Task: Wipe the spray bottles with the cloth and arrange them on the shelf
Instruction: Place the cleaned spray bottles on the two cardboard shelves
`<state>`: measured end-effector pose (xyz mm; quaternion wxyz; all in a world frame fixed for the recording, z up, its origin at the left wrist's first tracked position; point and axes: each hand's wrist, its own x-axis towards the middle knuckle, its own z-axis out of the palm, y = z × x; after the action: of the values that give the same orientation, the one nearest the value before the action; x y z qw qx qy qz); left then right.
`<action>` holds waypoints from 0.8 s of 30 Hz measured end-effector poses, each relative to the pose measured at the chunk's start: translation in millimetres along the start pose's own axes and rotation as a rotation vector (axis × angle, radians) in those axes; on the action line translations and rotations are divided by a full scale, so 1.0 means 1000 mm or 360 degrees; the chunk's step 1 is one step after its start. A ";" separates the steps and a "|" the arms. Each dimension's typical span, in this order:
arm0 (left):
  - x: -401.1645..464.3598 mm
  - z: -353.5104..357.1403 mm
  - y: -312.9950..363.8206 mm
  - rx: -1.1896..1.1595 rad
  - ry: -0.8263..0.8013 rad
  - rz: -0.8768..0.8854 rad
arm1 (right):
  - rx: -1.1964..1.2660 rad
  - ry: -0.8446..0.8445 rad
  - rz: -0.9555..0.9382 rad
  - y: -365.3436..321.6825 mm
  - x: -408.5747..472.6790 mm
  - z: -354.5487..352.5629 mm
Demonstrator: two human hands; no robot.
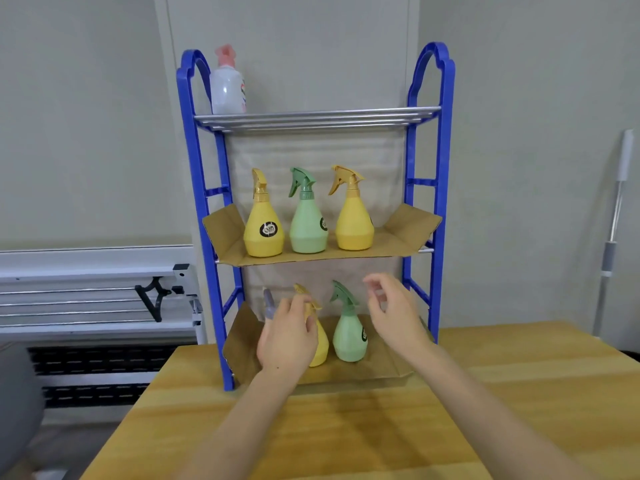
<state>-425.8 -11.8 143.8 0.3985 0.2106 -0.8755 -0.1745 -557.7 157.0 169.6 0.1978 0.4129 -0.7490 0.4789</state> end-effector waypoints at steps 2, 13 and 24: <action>-0.005 0.015 -0.009 0.0059 -0.0037 -0.0065 | -0.0015 -0.0085 0.0067 0.015 -0.010 0.011; -0.004 0.079 -0.027 -0.0179 -0.0205 -0.0358 | -0.0050 -0.0417 0.0523 0.084 -0.027 0.074; 0.010 0.106 -0.044 0.0174 -0.0281 -0.0340 | -0.0051 -0.0494 0.0593 0.106 -0.025 0.109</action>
<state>-503.3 -39.5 63.0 0.2870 0.3077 -0.8880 -0.1858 -618.0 92.7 43.1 -0.0049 0.3330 -0.8412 0.4260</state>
